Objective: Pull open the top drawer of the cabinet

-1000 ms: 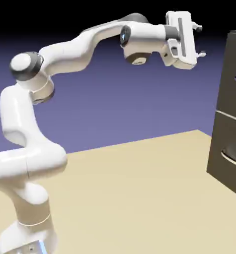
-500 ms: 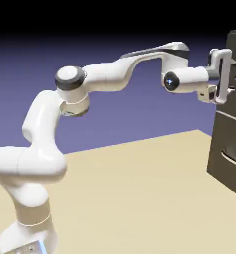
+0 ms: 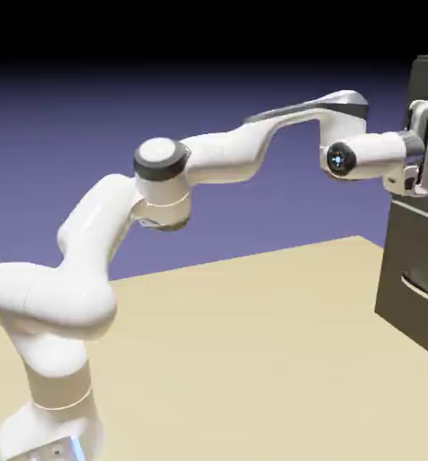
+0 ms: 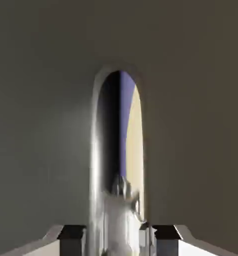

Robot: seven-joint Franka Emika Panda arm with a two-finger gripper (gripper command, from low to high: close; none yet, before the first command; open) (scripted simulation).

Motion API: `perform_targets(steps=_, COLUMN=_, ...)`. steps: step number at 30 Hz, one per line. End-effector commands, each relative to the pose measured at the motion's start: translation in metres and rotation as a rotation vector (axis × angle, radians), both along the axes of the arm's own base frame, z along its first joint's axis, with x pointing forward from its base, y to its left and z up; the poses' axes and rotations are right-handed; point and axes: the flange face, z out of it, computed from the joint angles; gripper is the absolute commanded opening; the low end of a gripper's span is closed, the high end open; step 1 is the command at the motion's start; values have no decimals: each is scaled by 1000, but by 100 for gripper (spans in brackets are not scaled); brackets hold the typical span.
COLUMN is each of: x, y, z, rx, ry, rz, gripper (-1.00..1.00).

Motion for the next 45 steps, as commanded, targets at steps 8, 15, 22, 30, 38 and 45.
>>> perform_targets(steps=8, x=-56, y=0, z=0, rx=0, ry=0, rz=0, gripper=-100)
perform_targets(steps=15, x=-117, y=0, z=0, rx=0, ry=0, rz=0, gripper=-100)
perform_targets(steps=22, x=-187, y=0, z=1, rx=2, ry=-3, rz=0, gripper=-100)
perform_targets(steps=30, x=-213, y=2, z=7, rx=2, ry=-50, rz=8, gripper=-100)
perform_targets(steps=38, x=-202, y=2, z=7, rx=1, ry=-49, rz=2, gripper=-100)
perform_targets(steps=45, x=-184, y=0, z=2, rx=1, ry=-10, rz=-1, gripper=-100)
